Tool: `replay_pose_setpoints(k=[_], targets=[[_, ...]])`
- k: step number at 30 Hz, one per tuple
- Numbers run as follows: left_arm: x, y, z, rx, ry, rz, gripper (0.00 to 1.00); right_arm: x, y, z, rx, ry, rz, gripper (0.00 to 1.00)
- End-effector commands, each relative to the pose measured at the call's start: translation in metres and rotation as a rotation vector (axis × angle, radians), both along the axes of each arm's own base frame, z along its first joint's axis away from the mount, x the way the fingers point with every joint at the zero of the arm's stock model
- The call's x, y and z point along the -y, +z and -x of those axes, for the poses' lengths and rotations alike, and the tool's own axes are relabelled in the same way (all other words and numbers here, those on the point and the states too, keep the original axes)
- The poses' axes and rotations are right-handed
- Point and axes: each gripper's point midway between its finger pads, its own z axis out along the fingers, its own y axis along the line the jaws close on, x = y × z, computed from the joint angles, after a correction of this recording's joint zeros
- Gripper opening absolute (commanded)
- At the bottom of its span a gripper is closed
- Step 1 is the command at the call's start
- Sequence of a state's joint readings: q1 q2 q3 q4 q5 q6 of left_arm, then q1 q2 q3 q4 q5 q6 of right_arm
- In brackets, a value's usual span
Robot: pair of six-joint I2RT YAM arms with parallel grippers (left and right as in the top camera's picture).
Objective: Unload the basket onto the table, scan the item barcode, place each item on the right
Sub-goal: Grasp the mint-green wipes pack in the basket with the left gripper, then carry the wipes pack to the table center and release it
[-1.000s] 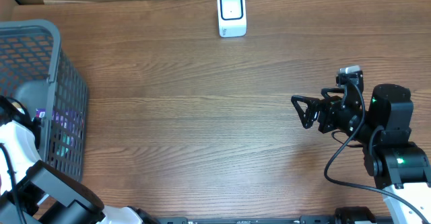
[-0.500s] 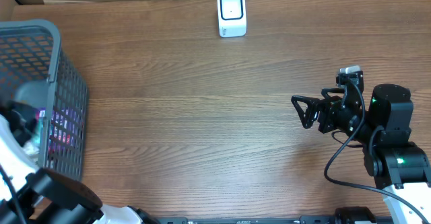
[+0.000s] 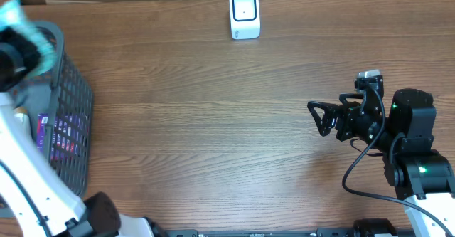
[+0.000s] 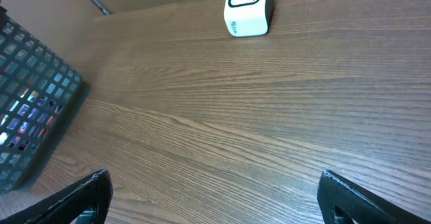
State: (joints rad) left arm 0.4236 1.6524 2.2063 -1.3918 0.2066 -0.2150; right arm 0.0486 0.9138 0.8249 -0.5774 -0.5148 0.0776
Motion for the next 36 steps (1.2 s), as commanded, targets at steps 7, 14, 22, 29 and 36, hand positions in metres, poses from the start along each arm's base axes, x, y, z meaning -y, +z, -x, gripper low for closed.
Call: replay_pose_setpoints(k=[7, 14, 22, 29, 36], targets=[[0.187, -0.094, -0.029, -0.233, -0.533, 0.036, 0.04, -0.001, 0.013, -0.001, 0.031, 0.003, 0.008, 0.97], [0.264, -0.221, -0.012, -0.523, -0.642, 0.064, 0.04, 0.0, 0.013, -0.002, 0.032, 0.0, 0.011, 0.98], [0.334, -0.307, 0.012, -0.651, -0.741, 0.04, 0.08, 0.0, 0.013, -0.002, 0.032, -0.003, 0.013, 0.98], [0.337, -0.317, 0.013, -0.679, -0.7, 0.057, 0.64, 0.0, 0.012, -0.002, 0.027, -0.003, 0.013, 0.98], [0.333, -0.264, -0.002, -0.613, -0.659, 0.033, 1.0, 0.0, 0.011, -0.001, 0.019, -0.003, 0.013, 0.98]])
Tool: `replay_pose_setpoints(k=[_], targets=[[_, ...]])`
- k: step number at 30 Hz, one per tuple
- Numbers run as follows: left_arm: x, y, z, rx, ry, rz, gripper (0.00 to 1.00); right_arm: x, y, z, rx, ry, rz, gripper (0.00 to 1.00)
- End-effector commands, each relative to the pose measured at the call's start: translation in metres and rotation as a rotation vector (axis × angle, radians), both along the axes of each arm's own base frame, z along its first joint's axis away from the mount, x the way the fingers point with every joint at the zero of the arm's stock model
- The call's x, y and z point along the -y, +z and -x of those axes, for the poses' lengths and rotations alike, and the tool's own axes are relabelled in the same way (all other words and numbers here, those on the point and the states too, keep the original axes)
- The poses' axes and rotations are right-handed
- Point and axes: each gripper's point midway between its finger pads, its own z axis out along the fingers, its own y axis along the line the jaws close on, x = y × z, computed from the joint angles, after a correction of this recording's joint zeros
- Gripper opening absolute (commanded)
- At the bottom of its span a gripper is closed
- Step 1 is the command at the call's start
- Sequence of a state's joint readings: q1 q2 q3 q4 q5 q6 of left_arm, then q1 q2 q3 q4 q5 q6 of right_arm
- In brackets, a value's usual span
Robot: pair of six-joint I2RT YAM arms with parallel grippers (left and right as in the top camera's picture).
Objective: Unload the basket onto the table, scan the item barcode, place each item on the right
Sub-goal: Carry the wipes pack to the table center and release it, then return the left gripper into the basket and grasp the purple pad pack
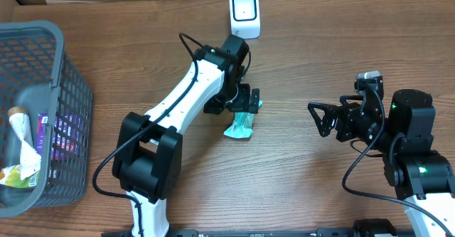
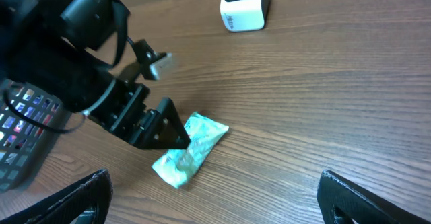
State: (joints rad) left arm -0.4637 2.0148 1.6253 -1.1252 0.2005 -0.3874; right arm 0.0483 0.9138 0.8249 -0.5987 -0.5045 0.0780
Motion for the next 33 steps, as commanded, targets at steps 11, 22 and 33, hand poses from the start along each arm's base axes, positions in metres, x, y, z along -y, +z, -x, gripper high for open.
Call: replay_pose_setpoints(k=[11, 22, 33], targets=[[-0.165, 0.263, -0.044, 0.541, 0.448, -0.037, 0.99, -0.001, 0.011, 0.001, 0.016, 0.006, 0.008, 0.98], [-0.4, 0.272, 0.06, 0.461, 1.213, -0.19, 1.0, -0.001, 0.011, 0.001, 0.016, 0.007, 0.008, 0.98], [-0.46, 0.177, 0.093, 0.248, 1.441, -0.166, 0.94, -0.001, 0.011, 0.001, 0.016, 0.007, 0.008, 0.98]])
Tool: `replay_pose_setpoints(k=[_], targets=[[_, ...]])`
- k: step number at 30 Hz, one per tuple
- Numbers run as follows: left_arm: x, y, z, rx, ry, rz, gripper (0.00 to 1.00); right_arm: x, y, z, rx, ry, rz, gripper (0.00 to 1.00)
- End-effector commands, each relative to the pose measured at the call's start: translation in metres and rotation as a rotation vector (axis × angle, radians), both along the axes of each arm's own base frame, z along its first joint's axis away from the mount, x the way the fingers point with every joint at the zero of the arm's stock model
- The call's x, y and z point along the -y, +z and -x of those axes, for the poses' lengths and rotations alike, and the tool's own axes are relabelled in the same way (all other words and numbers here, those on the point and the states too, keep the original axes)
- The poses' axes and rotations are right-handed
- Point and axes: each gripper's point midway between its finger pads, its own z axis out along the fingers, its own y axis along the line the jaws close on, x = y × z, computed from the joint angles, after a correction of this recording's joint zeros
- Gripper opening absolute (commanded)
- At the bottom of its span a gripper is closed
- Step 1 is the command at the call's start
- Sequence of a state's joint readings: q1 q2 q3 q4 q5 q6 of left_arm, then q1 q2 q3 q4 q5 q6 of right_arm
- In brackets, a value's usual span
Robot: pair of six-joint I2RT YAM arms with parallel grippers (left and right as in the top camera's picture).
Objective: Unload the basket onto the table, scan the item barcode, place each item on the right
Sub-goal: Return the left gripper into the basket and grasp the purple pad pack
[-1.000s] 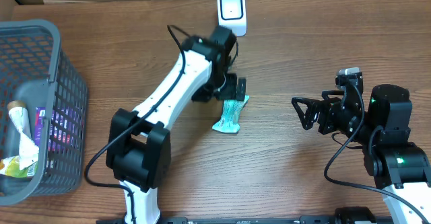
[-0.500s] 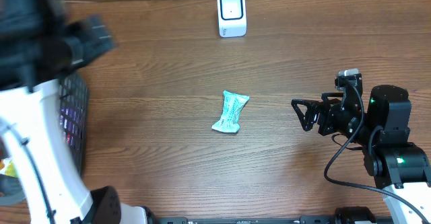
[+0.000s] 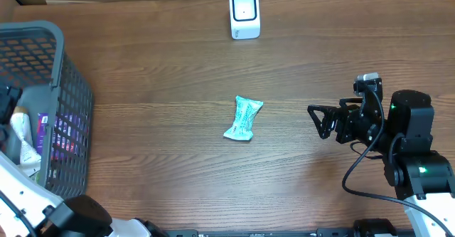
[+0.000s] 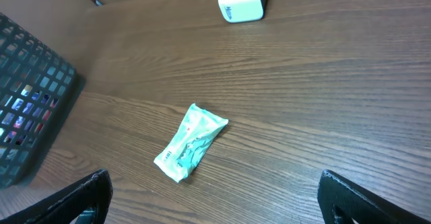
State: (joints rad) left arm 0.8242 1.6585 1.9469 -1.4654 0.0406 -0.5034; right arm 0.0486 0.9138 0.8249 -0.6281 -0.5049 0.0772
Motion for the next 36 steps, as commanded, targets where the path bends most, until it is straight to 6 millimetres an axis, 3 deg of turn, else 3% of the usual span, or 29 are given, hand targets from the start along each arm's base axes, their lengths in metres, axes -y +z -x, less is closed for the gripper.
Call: replay_pose_setpoints(k=[1, 8, 15, 23, 36], targets=[[0.003, -0.041, 0.0, -0.04, 0.014, 0.084, 0.93, -0.001, 0.016, -0.003, 0.045, 0.006, 0.006, 0.98], [0.004, -0.119, 0.0, -0.091, 0.015, 0.14, 0.86, -0.001, 0.015, -0.003, 0.042, 0.006, 0.007, 0.98], [0.005, -0.165, 0.002, -0.098, 0.018, 0.143, 0.76, -0.001, 0.011, -0.003, 0.022, 0.006, 0.008, 0.98], [0.002, -0.195, 0.005, -0.098, 0.026, 0.109, 0.66, -0.002, -0.002, -0.008, -0.026, 0.006, 0.01, 0.98], [0.002, -0.232, 0.016, -0.119, 0.048, 0.069, 0.61, -0.002, -0.005, -0.009, -0.036, 0.006, 0.011, 0.98]])
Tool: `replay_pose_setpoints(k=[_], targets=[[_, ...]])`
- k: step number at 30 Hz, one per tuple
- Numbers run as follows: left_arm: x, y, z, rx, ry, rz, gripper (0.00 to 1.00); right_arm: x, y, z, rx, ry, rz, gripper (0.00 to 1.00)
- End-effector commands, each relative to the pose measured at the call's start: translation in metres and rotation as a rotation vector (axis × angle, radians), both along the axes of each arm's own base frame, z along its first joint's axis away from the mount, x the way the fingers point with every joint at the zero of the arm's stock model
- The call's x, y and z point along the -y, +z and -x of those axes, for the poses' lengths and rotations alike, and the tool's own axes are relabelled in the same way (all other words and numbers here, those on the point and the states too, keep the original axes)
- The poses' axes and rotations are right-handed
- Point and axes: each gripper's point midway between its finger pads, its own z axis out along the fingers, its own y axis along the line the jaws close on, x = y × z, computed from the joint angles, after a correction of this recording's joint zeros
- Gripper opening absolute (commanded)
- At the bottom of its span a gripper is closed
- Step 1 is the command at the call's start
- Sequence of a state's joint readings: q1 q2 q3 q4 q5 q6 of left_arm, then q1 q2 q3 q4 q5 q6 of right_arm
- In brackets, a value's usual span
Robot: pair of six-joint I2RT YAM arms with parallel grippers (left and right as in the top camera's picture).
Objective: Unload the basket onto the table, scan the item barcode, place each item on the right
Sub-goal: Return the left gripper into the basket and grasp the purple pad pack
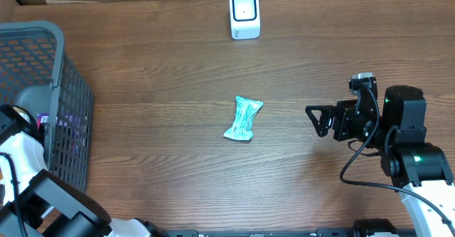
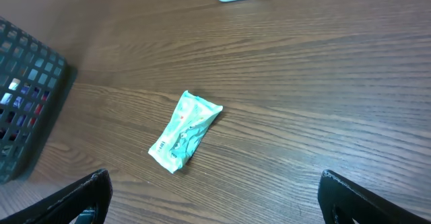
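Observation:
A teal packet (image 1: pixel 243 118) lies flat on the wooden table, near its middle, also seen as the packet (image 2: pixel 185 131) ahead of my right fingers. The white scanner (image 1: pixel 244 14) stands at the far edge, and only the scanner's base shows in the right wrist view. My right gripper (image 1: pixel 317 120) hangs open to the right of the packet, apart from it, nothing between its fingers (image 2: pixel 81 198). My left arm (image 1: pixel 21 155) is at the left edge by the basket, with its fingers not discernible.
A dark mesh basket (image 1: pixel 67 95) holding several packaged items stands at the table's left side, and the basket's corner (image 2: pixel 30 96) shows in the right wrist view. A cardboard wall runs along the table's far edge.
My right gripper has shifted slightly toward the packet, still open. The left arm has moved a little beside the basket. The packet lies where it was.
At first my left arm held something teal above the basket and the table's middle was bare. Then its gripper stood at the middle with the teal packet on the table. After that it was back at the basket, the packet left lying alone, as now.

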State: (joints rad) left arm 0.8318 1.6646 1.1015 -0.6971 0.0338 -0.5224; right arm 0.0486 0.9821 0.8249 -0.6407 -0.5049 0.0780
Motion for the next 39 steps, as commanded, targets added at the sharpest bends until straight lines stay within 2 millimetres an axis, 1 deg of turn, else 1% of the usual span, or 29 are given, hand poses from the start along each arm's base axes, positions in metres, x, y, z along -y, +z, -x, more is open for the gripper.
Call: replay_pose_setpoints(k=[1, 5, 6, 7, 8, 9, 10, 13, 15, 17, 19, 20, 23, 26, 27, 28, 29, 31, 33, 34, 36, 37, 38, 39], targets=[[0.008, -0.02, 0.016, -0.059, 0.019, 0.004, 0.6, -0.001, 0.016, -0.004, 0.046, 0.007, 0.007, 0.98], [0.008, -0.027, 0.016, -0.048, 0.019, -0.007, 0.49, -0.001, 0.016, -0.004, 0.045, 0.007, 0.007, 0.98], [0.008, -0.028, 0.016, -0.047, 0.019, -0.008, 0.45, -0.001, 0.015, -0.004, 0.045, 0.007, 0.007, 0.98], [0.009, -0.029, 0.017, -0.048, 0.018, -0.007, 0.35, -0.001, 0.015, -0.004, 0.045, 0.007, 0.007, 0.98], [0.009, -0.029, 0.017, -0.048, 0.018, -0.007, 0.27, -0.001, 0.015, -0.004, 0.045, 0.007, 0.007, 0.98], [0.008, -0.029, 0.016, -0.048, 0.018, -0.007, 0.09, -0.001, 0.015, -0.004, 0.045, 0.007, 0.007, 0.98], [0.008, -0.029, 0.016, -0.047, 0.018, -0.007, 0.04, -0.001, 0.016, -0.004, 0.045, 0.007, 0.007, 0.98], [0.008, -0.026, 0.01, -0.02, -0.002, -0.007, 0.04, -0.001, 0.016, -0.004, 0.047, 0.007, 0.007, 0.98], [0.007, -0.016, 0.0, 0.019, -0.053, -0.01, 0.04, -0.001, 0.016, -0.005, 0.05, 0.007, 0.007, 0.98], [0.004, 0.003, -0.012, 0.063, -0.085, -0.02, 0.04, -0.001, 0.017, -0.005, 0.052, 0.007, 0.007, 0.98], [-0.004, 0.032, -0.022, 0.102, -0.098, -0.049, 0.04, -0.001, 0.017, -0.005, 0.052, 0.007, 0.007, 0.98], [-0.008, 0.051, -0.026, 0.118, -0.101, -0.072, 0.04, -0.001, 0.017, -0.005, 0.052, 0.007, 0.007, 0.98], [-0.018, 0.119, -0.039, 0.175, -0.155, -0.171, 0.04, -0.001, 0.016, -0.005, 0.048, 0.007, 0.007, 0.98], [-0.019, 0.192, -0.045, 0.245, -0.183, -0.272, 0.04, -0.001, 0.016, -0.004, 0.048, 0.007, 0.007, 0.98], [-0.017, 0.218, -0.046, 0.273, -0.191, -0.307, 0.04, -0.001, 0.016, -0.004, 0.048, 0.007, 0.007, 0.98], [-0.013, 0.239, -0.046, 0.296, -0.204, -0.339, 0.04, -0.001, 0.016, -0.004, 0.048, 0.007, 0.007, 0.98], [-0.007, 0.261, -0.047, 0.322, -0.226, -0.371, 0.04, -0.001, 0.016, -0.004, 0.046, 0.007, 0.007, 0.98], [0.01, 0.296, -0.049, 0.371, -0.286, -0.421, 0.04, -0.001, 0.015, -0.004, 0.044, 0.007, 0.007, 0.98], [0.028, 0.318, -0.049, 0.395, -0.325, -0.458, 0.04, -0.001, 0.015, -0.004, 0.044, 0.007, 0.007, 0.98], [0.033, 0.322, -0.048, 0.396, -0.33, -0.47, 0.04, -0.001, 0.015, -0.004, 0.044, 0.007, 0.007, 0.98], [0.036, 0.321, -0.041, 0.371, -0.296, -0.47, 0.04, -0.001, 0.015, -0.004, 0.042, 0.007, 0.007, 0.98], [0.035, 0.316, -0.037, 0.351, -0.263, -0.455, 0.13, -0.001, 0.015, -0.003, 0.04, 0.007, 0.007, 0.98], [0.034, 0.309, -0.034, 0.331, -0.234, -0.437, 0.32, -0.001, 0.014, -0.003, 0.037, 0.007, 0.007, 0.98], [0.033, 0.301, -0.032, 0.31, -0.21, -0.415, 0.43, -0.001, 0.014, -0.002, 0.034, 0.007, 0.007, 0.98]])
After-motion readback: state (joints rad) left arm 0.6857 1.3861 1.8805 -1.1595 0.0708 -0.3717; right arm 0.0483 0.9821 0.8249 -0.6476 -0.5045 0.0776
